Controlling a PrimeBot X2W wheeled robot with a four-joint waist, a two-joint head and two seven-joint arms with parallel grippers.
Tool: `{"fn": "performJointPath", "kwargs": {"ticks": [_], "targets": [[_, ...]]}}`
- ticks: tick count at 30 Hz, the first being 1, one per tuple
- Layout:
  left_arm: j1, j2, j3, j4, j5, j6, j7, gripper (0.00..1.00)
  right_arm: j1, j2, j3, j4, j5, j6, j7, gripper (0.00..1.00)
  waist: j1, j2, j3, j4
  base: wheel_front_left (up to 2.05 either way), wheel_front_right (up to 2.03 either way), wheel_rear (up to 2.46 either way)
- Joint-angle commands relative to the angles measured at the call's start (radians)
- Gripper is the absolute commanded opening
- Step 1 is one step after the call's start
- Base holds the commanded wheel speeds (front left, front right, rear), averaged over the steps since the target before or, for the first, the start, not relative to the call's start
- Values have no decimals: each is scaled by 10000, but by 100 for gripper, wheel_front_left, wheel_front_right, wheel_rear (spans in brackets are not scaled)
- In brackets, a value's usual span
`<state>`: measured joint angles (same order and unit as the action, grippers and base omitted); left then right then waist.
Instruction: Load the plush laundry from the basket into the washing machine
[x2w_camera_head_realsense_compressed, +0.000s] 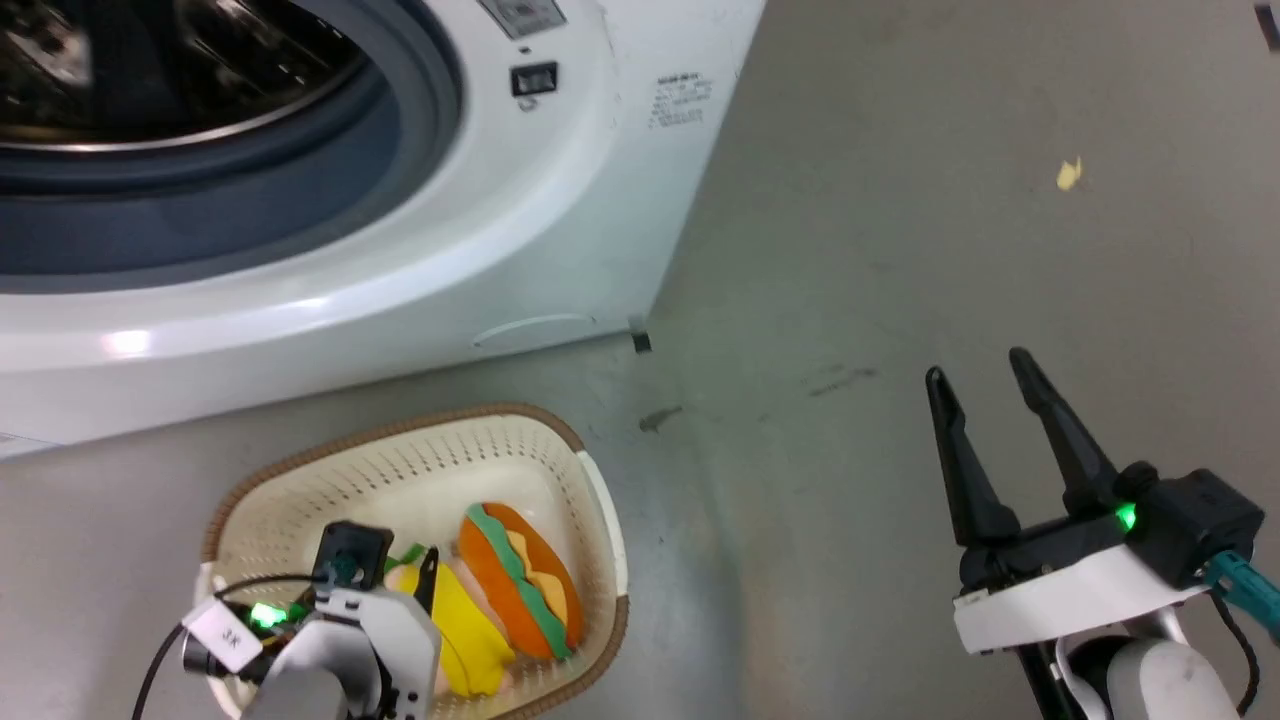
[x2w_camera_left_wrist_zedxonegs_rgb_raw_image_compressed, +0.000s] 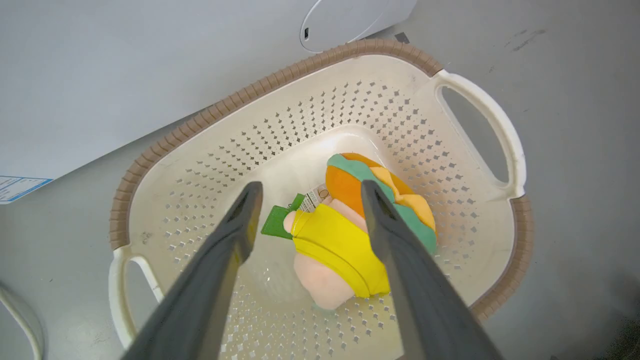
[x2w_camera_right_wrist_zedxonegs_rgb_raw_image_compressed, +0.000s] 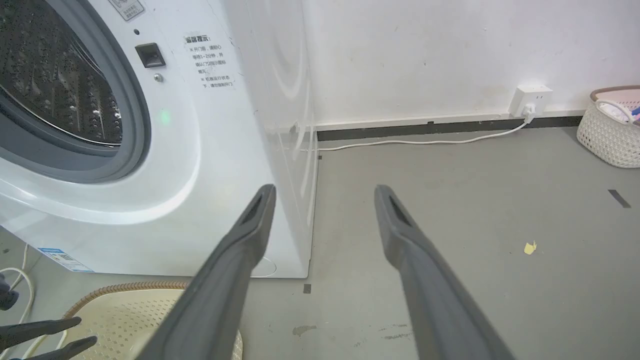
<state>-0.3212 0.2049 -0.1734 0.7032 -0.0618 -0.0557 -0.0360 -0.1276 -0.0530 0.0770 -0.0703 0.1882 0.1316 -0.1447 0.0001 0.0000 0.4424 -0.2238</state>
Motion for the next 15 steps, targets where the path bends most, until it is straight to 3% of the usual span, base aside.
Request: {"fn": "performJointPath", "kwargs": {"ticks": [1,15], "targets": [[-304,97,-93,223,50,-56,-38,100,-220,16,41,-76,112,-6,-108,100,-1,0,292,-183,0,0,0],[-1782,839,-1059,1665,145,-330,319,100,-616,19,417,-318,645,-7,-400,100,-1,0,1843,-846,0,0,0]]}}
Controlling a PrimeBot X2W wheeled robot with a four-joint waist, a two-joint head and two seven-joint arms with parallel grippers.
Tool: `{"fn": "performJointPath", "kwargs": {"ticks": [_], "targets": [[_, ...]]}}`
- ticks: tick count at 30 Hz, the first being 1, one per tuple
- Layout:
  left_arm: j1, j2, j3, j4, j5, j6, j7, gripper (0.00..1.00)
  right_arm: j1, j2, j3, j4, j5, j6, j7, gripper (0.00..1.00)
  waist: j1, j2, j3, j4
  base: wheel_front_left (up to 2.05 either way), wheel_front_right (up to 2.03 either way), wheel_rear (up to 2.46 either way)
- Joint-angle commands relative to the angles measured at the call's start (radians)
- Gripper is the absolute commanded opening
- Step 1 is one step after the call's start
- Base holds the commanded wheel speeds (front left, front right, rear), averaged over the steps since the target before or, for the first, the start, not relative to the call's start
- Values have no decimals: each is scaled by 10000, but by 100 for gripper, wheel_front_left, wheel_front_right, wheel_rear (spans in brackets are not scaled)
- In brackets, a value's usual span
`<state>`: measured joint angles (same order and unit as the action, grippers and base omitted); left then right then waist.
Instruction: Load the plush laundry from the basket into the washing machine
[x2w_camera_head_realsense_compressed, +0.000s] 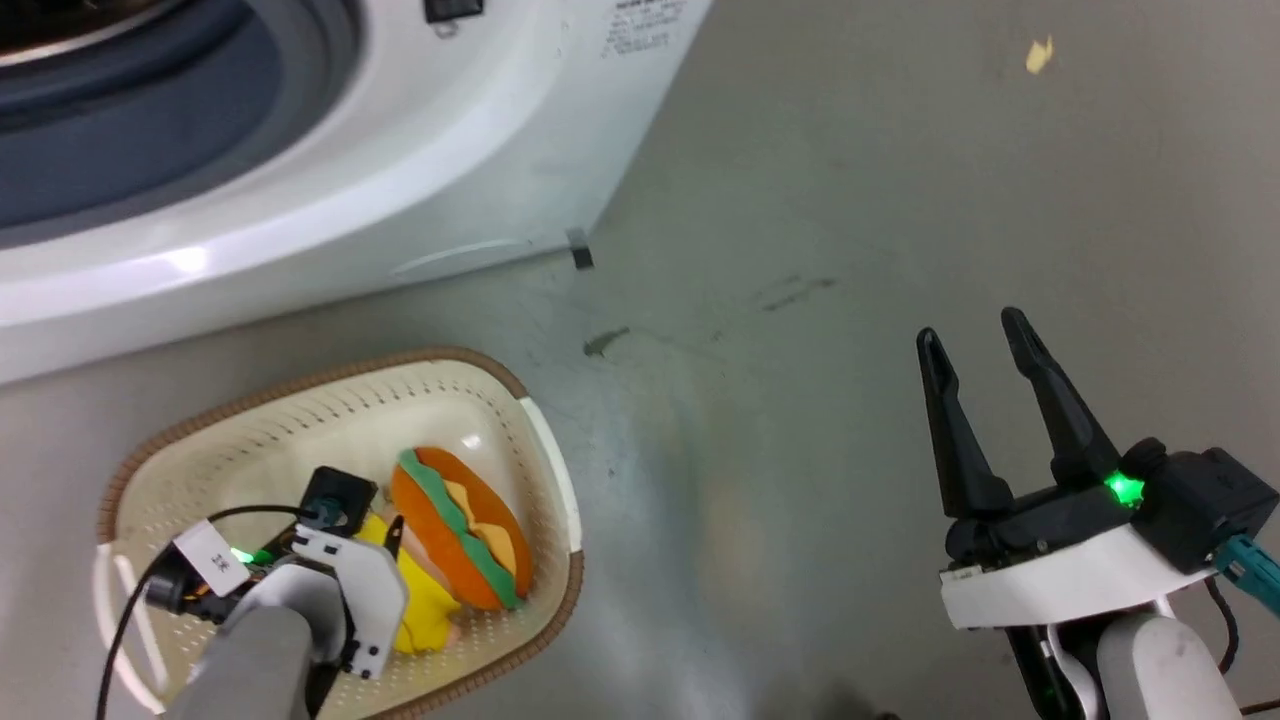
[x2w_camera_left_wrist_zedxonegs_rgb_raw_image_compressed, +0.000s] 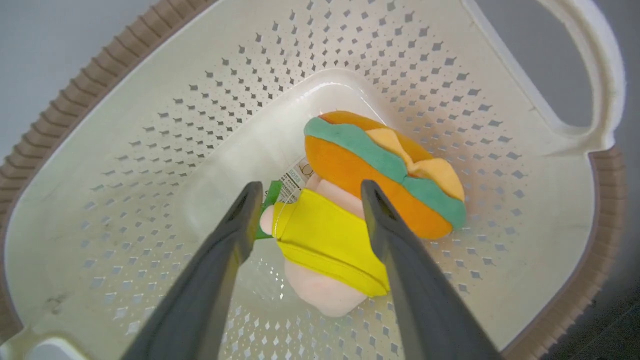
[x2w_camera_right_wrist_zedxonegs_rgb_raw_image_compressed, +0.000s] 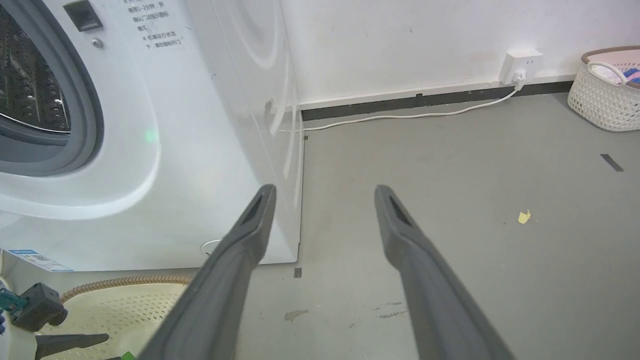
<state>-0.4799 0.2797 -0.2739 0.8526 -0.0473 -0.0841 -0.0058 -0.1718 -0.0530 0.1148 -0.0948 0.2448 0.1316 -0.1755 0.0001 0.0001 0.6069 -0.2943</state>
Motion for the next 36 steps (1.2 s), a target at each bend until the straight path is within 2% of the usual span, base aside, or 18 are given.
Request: {"fn": "performJointPath", "kwargs": {"ticks": [1,7,19,28,29,30,36], "targets": [[-282,163,-119,271,-17,-61,33,100,-199,20,73,-87,104,-7,-112,100,-1,-1,298,-186,0,0,0],[-737,496,-593,819,-312,-137,114,100,-373,21,146,-189,464,-7,-237,100,-1,-1,919,-510,0,0,0],[-1582,1221,-2968,1229,-1499,-269,1143,100,-590,24,424,-343,975,-8,-488,100,-1,-1,2002,-983,0,0,0],[-2549,1798,-3861,1733,-2103,-367,1416,100,-796,26,542,-431,1272,-9,-675,100,-1,-1,2752,-1267,0,0,0],[-2599,1851,-3966,1815,-2170,-378,1446,46,-836,26,568,-424,1304,-9,-696,100,-1,-1,2817,-1306,0,0,0],[-2622,1895,-4087,1872,-2262,-389,1448,0,-884,26,605,-411,1343,-9,-717,100,-1,-1,2870,-1357,0,0,0],[-2766,2251,-4513,2338,-2745,-399,1202,0,-1207,28,707,-354,1494,-9,-842,100,-1,-1,2932,-1541,0,0,0]]}}
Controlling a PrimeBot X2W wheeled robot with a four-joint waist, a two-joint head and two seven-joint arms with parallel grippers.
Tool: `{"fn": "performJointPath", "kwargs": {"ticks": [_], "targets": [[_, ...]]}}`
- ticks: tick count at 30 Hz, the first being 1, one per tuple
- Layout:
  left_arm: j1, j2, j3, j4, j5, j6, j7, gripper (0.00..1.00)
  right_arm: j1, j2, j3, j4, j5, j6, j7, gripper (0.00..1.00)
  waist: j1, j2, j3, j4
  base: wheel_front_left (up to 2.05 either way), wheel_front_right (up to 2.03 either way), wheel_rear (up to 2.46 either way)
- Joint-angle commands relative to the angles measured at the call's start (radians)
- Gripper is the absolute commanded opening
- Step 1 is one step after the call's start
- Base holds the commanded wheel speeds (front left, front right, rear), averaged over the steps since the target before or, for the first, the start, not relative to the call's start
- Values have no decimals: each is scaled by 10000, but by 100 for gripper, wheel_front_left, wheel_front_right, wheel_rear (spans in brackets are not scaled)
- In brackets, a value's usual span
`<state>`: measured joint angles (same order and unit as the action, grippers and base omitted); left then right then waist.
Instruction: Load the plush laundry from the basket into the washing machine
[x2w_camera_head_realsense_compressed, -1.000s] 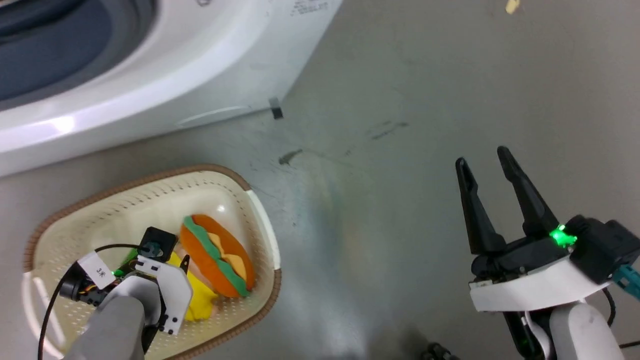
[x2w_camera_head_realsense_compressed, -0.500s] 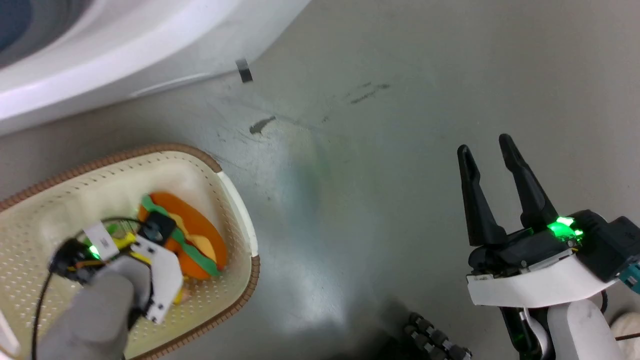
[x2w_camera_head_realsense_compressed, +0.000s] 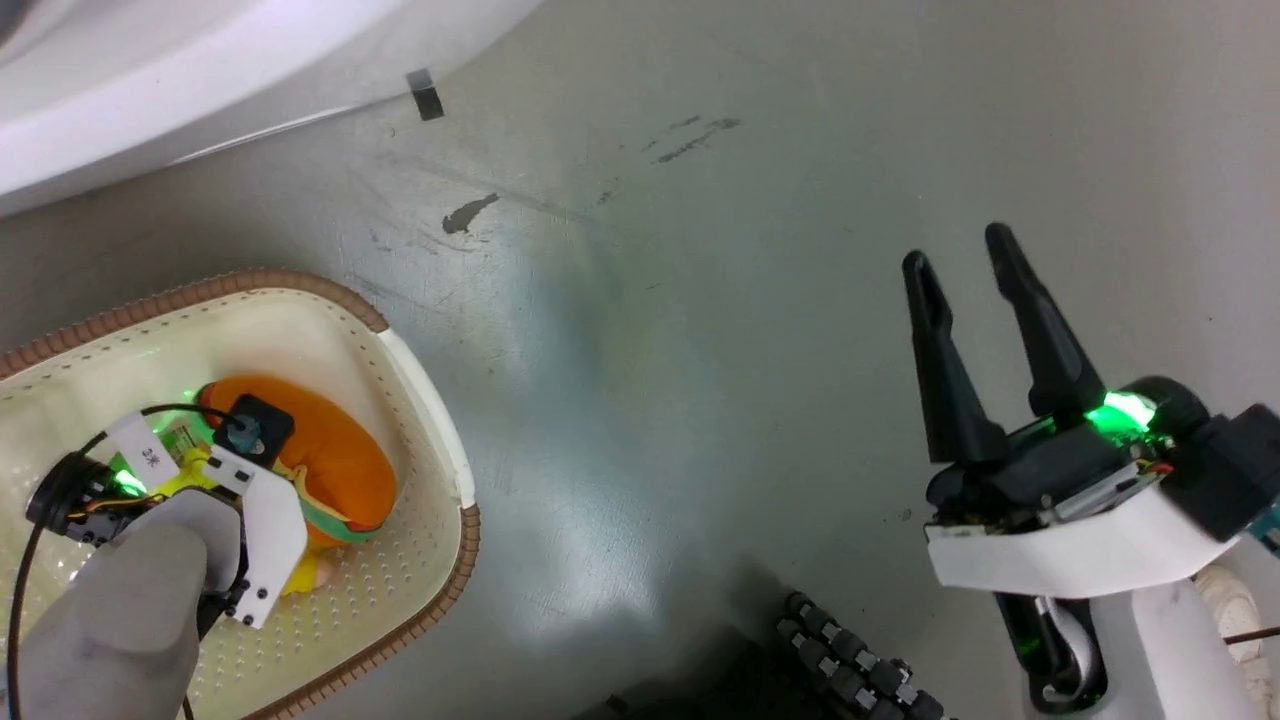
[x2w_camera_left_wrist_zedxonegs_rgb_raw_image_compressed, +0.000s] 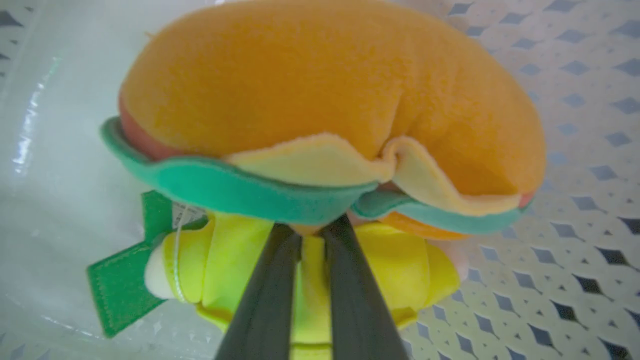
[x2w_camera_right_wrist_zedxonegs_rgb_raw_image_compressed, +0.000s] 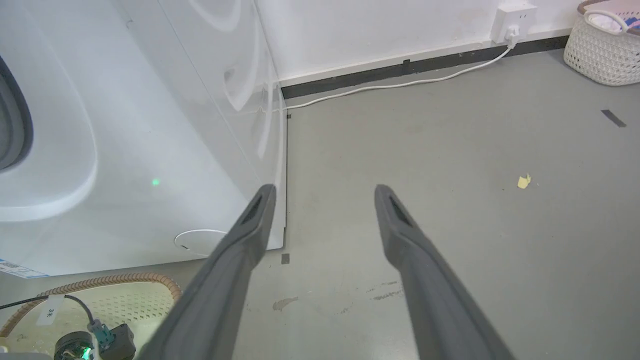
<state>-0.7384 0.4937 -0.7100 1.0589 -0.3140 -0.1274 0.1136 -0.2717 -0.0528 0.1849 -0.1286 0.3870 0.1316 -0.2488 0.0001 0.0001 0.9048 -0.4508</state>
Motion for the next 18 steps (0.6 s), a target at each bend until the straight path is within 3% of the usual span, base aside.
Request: {"fn": "performJointPath", "kwargs": {"ticks": [1,18], "targets": [[-201,109,-237,364,-96,45,-66,0,-230,26,-26,-23,51,-9,-130,100,-1,-1,-111,72,0,0,0],[1353,-1590,50,670,-1021,195,-2908,0,927,26,-976,384,-1321,-9,-130,100,-1,-1,-4026,1892,0,0,0]]}}
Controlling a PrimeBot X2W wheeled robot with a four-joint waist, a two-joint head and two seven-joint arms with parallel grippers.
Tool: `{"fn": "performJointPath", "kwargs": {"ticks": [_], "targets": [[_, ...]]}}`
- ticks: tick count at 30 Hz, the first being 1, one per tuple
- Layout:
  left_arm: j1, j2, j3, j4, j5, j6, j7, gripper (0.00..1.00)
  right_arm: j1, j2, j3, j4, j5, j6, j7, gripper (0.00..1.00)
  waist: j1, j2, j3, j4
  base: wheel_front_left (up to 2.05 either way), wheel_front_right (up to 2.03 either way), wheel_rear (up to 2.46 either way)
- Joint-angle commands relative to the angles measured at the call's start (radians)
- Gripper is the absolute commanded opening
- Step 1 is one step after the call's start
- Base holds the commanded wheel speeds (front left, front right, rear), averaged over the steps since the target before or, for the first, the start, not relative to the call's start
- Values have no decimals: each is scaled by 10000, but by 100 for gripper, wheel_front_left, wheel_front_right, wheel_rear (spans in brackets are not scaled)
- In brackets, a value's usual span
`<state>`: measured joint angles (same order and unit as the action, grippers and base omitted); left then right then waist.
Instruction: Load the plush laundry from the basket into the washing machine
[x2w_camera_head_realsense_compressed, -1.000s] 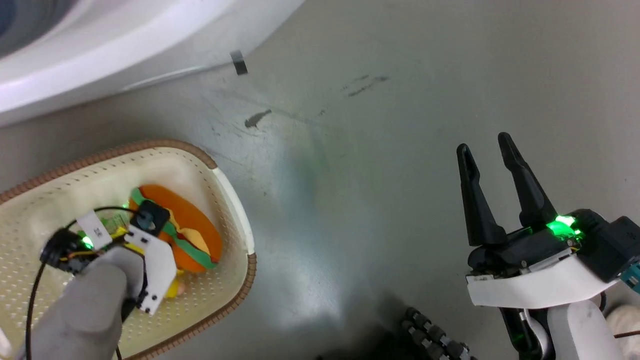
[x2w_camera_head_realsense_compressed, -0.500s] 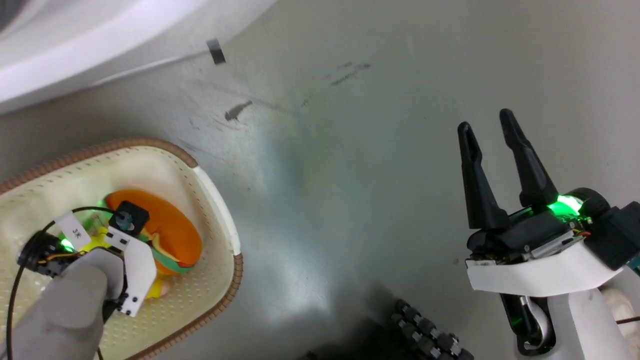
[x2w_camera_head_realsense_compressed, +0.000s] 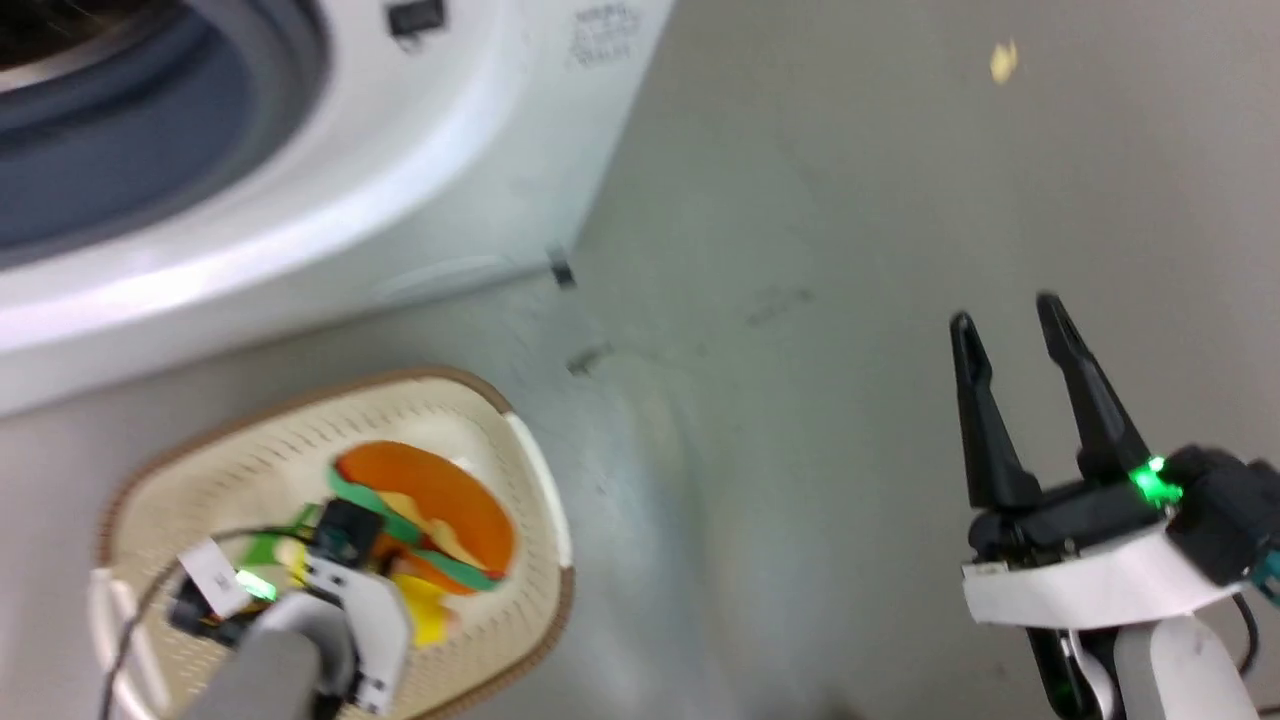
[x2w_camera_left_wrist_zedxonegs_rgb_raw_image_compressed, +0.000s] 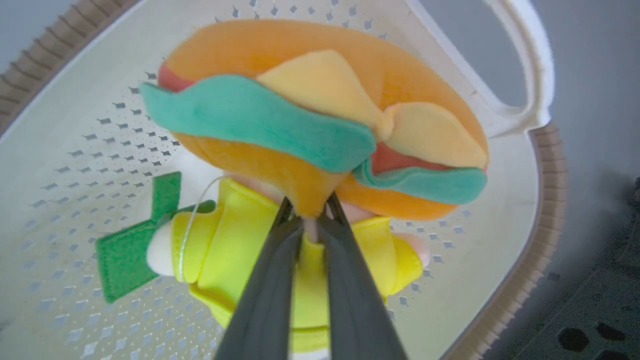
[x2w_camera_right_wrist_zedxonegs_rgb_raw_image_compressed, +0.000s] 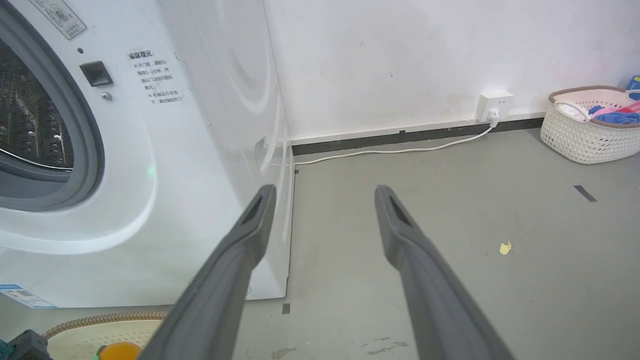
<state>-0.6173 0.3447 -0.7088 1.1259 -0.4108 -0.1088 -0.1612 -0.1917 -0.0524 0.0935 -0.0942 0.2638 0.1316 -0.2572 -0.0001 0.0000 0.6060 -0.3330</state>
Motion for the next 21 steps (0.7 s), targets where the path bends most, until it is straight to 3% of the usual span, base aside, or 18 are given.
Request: {"fn": "performJointPath", "kwargs": {"ticks": [1,11,21], "targets": [[252,-218,51,-12,-100,10,-332,0,252,22,-129,69,-190,-9,-45,100,1,0,-1271,829,0,0,0],[1465,-984,443,-878,-541,332,-988,0,1207,22,-647,210,-732,-9,-45,100,1,0,-3267,1883,0,0,0],[3109,-859,2412,-5043,-418,1567,-1004,0,1848,22,-865,193,-758,-9,-45,100,1,0,-4153,2486,0,0,0]]}}
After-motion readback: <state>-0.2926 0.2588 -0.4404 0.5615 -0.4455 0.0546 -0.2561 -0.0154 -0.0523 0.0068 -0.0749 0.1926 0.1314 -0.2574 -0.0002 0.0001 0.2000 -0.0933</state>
